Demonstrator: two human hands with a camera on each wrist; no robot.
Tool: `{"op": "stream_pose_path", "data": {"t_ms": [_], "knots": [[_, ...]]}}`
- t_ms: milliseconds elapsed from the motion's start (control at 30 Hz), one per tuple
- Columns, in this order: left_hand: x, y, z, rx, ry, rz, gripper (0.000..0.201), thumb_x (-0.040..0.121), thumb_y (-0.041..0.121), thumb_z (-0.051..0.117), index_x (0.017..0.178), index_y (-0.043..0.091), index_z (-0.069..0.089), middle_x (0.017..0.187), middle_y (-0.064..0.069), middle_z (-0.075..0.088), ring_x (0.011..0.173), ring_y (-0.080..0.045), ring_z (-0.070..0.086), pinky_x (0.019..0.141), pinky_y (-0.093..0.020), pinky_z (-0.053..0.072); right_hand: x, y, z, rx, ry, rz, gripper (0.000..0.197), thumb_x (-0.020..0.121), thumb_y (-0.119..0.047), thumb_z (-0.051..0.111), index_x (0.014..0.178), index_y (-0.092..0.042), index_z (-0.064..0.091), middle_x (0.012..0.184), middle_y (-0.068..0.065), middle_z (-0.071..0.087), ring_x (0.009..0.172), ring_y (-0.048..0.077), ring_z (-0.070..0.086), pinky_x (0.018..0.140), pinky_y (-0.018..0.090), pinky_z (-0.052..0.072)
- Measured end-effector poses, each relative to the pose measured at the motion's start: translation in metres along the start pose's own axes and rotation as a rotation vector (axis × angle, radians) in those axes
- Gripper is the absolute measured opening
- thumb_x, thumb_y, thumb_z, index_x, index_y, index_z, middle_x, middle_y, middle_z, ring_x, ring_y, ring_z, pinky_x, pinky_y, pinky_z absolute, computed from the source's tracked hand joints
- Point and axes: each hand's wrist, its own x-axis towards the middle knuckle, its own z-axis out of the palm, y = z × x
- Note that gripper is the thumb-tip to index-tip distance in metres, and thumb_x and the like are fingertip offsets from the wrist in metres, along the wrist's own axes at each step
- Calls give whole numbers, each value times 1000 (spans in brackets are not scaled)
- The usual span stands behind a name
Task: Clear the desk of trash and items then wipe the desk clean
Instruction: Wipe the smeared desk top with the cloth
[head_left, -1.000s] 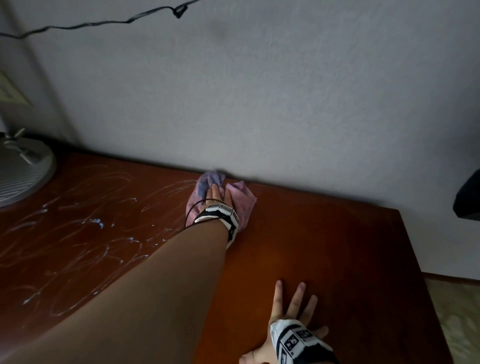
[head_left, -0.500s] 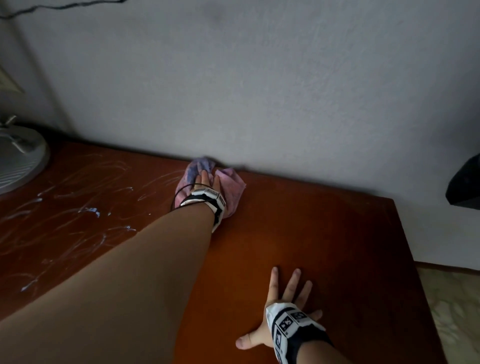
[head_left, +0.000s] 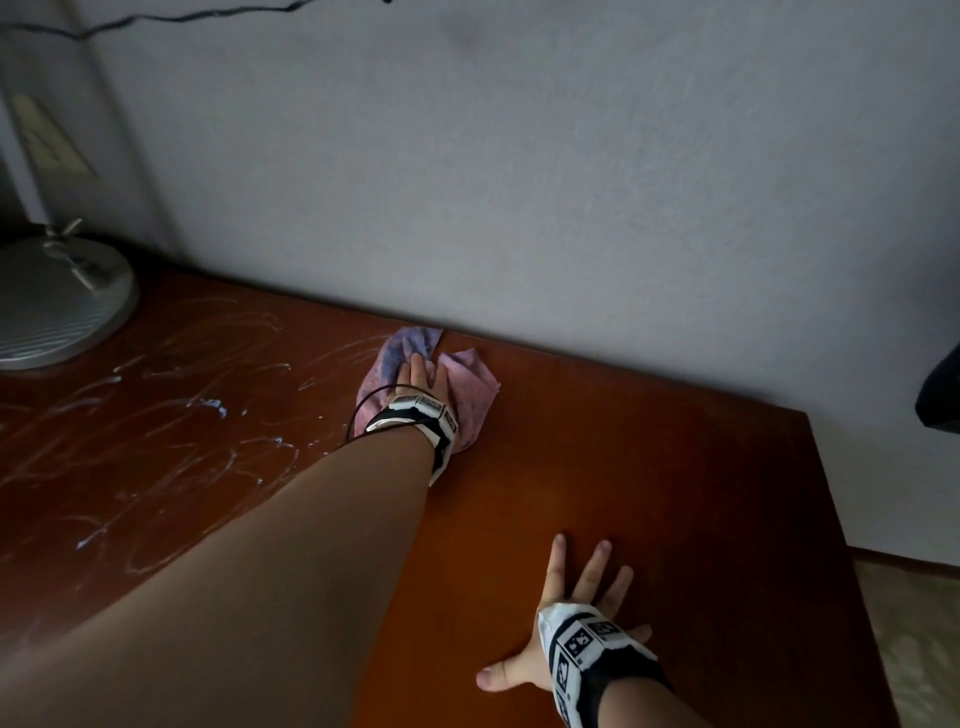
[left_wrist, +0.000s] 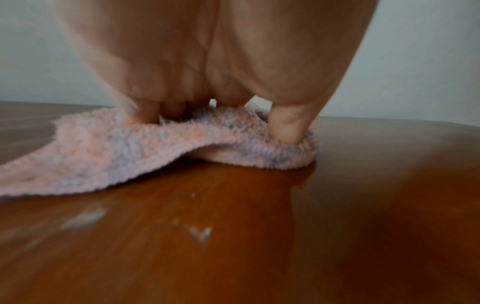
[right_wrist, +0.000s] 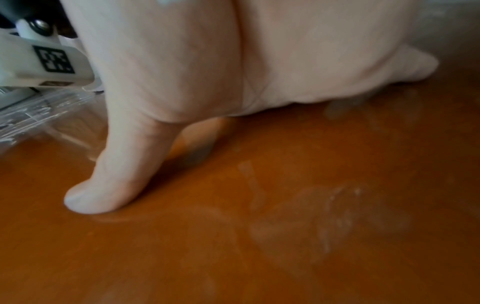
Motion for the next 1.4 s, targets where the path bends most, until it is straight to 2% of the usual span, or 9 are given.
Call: {"op": "stream_pose_path", "data": {"t_ms": [267,467,567,600,667,833,1200,1333,1400], "knots": [[-116,-7,18,-79,-151,-22,82,95,38,44,151,20,-13,155,-14,-26,145,-31,-18,116,-55,12,-3,1,-2,7,19,-3,168,26,-87,70,140,-29,-39,143,21,-45,139,48,-23,107,73,17],[-120,-5,18,-150,-171,-67,92,90,33,53,151,20,-15,155,-11,-27,145,-29,-17,117,-50,6,3,-1,3,-14,42,12,169,22,-89,67,140,-29,-38,144,21,-42,139,48,-19,109,70,16],[-128,-2,17,-163,-117,-87,91,90,36,52,151,19,-12,156,-12,-25,146,-29,-15,117,-49,5,-3,0,4,-22,97,-4,154,41,-87,67,139,-32,-38,148,21,-36,141,48,-16,110,68,18],[-133,-2,18,-157,-101,-89,92,89,37,53,151,18,-11,156,-13,-24,146,-30,-14,117,-49,5,-6,1,1,-29,95,-11,154,41,-87,68,140,-31,-37,149,21,-35,141,48,-15,110,67,18],[-155,-5,27,-167,-99,-97,92,89,37,54,152,17,-11,156,-14,-24,146,-31,-14,117,-48,4,-12,2,-6,-60,51,-26,163,32,-88,68,140,-28,-38,149,23,-34,141,49,-13,111,66,16],[-205,-14,60,-218,-197,-128,106,83,41,63,150,20,-16,155,-11,-28,145,-30,-18,118,-52,6,-22,3,-13,-87,58,-35,164,34,-88,68,144,-24,-34,151,26,-29,141,52,-9,113,61,12],[-218,-21,73,-349,-168,-163,111,80,40,68,150,20,-15,155,-11,-28,145,-30,-19,118,-48,3,-17,-1,-7,-151,133,-6,167,29,-91,66,145,-21,-32,152,28,-23,142,51,0,115,57,13],[-243,-23,87,-368,-212,-192,111,81,39,69,150,20,-15,154,-11,-29,144,-28,-20,118,-48,3,-10,0,0,-103,155,-9,175,17,-91,66,145,-22,-31,149,28,-26,142,51,-1,115,59,13],[-244,-23,89,-372,-207,-198,113,80,39,70,150,21,-16,154,-11,-30,144,-28,-21,118,-47,2,-8,-1,1,-102,160,-7,173,19,-91,66,145,-21,-30,149,29,-25,141,51,0,116,59,11]]}}
